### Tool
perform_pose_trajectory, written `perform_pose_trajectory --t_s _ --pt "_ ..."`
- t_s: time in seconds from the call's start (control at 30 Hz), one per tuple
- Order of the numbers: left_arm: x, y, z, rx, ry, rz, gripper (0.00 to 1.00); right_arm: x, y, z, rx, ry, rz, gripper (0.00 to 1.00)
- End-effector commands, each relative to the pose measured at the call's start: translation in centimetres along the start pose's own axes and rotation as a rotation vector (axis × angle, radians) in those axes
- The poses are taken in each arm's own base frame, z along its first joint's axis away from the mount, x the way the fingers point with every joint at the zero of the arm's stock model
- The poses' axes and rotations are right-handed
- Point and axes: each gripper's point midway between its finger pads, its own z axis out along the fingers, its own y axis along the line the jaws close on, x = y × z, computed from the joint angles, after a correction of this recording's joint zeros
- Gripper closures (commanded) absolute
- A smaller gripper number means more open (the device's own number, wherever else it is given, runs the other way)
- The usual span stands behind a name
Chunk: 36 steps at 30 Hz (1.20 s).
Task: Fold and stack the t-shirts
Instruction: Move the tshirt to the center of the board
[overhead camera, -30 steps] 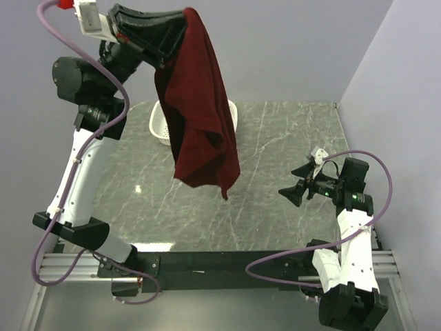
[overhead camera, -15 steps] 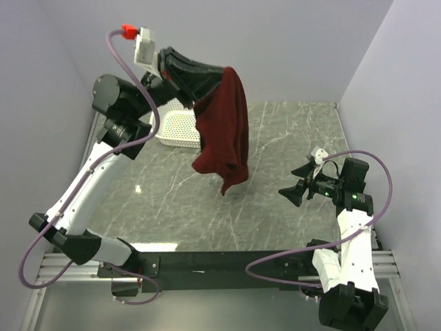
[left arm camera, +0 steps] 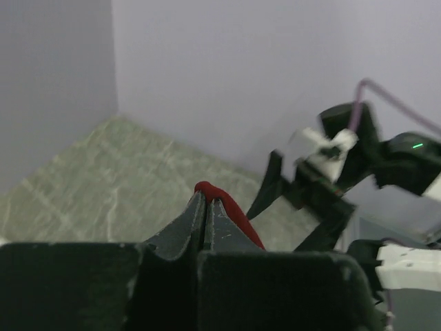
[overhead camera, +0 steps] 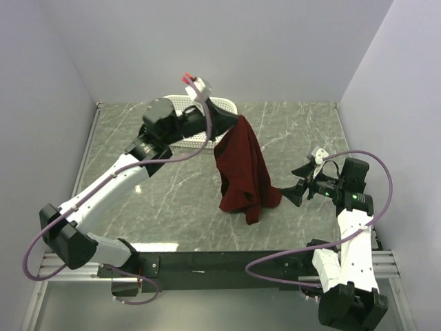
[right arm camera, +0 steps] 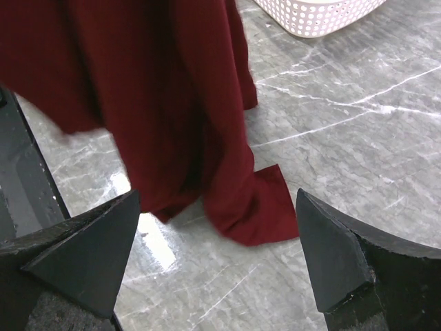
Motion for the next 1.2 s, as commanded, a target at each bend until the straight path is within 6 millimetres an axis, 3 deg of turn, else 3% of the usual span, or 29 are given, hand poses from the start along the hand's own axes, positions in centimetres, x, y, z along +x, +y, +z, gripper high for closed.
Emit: perform_pose_trajectory --t_s 0.0,0.1,0.17,0.23,0.27,0.33,0.4,0.43,0.5,0.57,0.6,0.67,0.8,0.83,0.87,0.9,0.93,1.0,1.03,1.1,1.17 --pt "3.3 3.7 -0.1 -0.156 0.054 0.086 1.00 -0.9 -0.1 -0.2 0.002 -0.016 -0.026 0.00" --pt "6.8 6.3 -0.7 -0.254 0.110 0.094 0.98 -0.9 -0.1 -0.3 0.004 -0.017 -0.030 0.00" --pt "9.5 6.6 -1.1 -0.248 0.154 0.082 0.70 -0.9 -0.1 -0.2 0.004 -0.016 -0.028 0.00" --pt "11.0 6.4 -1.4 -0.247 0.175 0.076 0.45 -0.9 -0.1 -0.2 0.003 -0.016 -0.028 0.00" --pt "12.3 6.4 -1.8 -0.250 0.197 0.078 0.38 -0.8 -0.1 -0.2 0.004 -0.014 -0.025 0.00" --pt "12.0 6.6 -2.8 -0.291 0.170 0.092 0.24 -0.8 -0.1 -0.2 0.003 -0.013 -0.025 0.00" --pt "10.3 6.9 -3.8 -0.347 0.118 0.120 0.19 -0.8 -0.1 -0.2 0.001 -0.014 -0.025 0.00" --pt "10.4 7.4 -4.4 -0.380 0.117 0.120 0.15 -0.8 -0.2 -0.2 0.005 -0.014 -0.026 0.00" --pt "9.3 8.9 -5.8 -0.459 0.087 0.110 0.14 -0.8 -0.2 -0.2 0.002 -0.011 -0.021 0.00" --pt "9.7 10.1 -7.1 -0.509 0.077 0.019 0.13 -0.7 -0.2 -0.2 0.001 -0.011 -0.018 0.00" --pt "9.4 12.2 -8.6 -0.575 0.055 -0.021 0.13 -0.7 -0.2 -0.2 0.002 -0.010 -0.016 0.00" --pt "10.9 14.1 -10.6 -0.650 0.021 -0.179 0.11 -0.7 -0.2 -0.2 0.003 -0.011 -0.021 0.00" --pt "13.2 20.2 -16.4 -0.890 -0.059 -0.416 0.10 -0.7 -0.2 -0.2 -0.001 -0.012 -0.018 0.00" --pt "12.7 21.1 -17.0 -0.944 -0.084 -0.459 0.10 -0.7 -0.2 -0.1 -0.003 -0.012 -0.015 0.00" --pt "13.7 21.9 -18.0 -1.011 -0.047 -0.484 0.10 -0.7 -0.2 -0.1 -0.004 -0.011 -0.015 0.00" --pt "14.4 23.4 -19.0 -1.098 -0.026 -0.476 0.08 -0.7 -0.2 -0.2 -0.004 -0.011 -0.016 0.00" --pt "12.8 24.2 -18.9 -1.129 -0.027 -0.430 0.06 -0.7 -0.1 -0.1 -0.007 -0.012 -0.014 0.00" --pt "14.0 26.2 -20.2 -1.232 0.073 -0.384 0.01 -0.7 -0.2 -0.2 -0.005 -0.011 -0.017 0.00" --pt "12.3 27.3 -20.1 -1.231 0.124 -0.255 0.01 -0.7 -0.1 -0.1 -0.009 -0.012 -0.013 0.00" --pt "13.5 30.0 -21.1 -1.270 0.228 -0.156 0.01 -0.8 -0.1 -0.2 -0.009 -0.015 -0.017 0.00" --pt "13.2 32.3 -21.8 -1.264 0.298 -0.061 0.01 -0.9 -0.1 -0.2 -0.007 -0.015 -0.020 0.00"
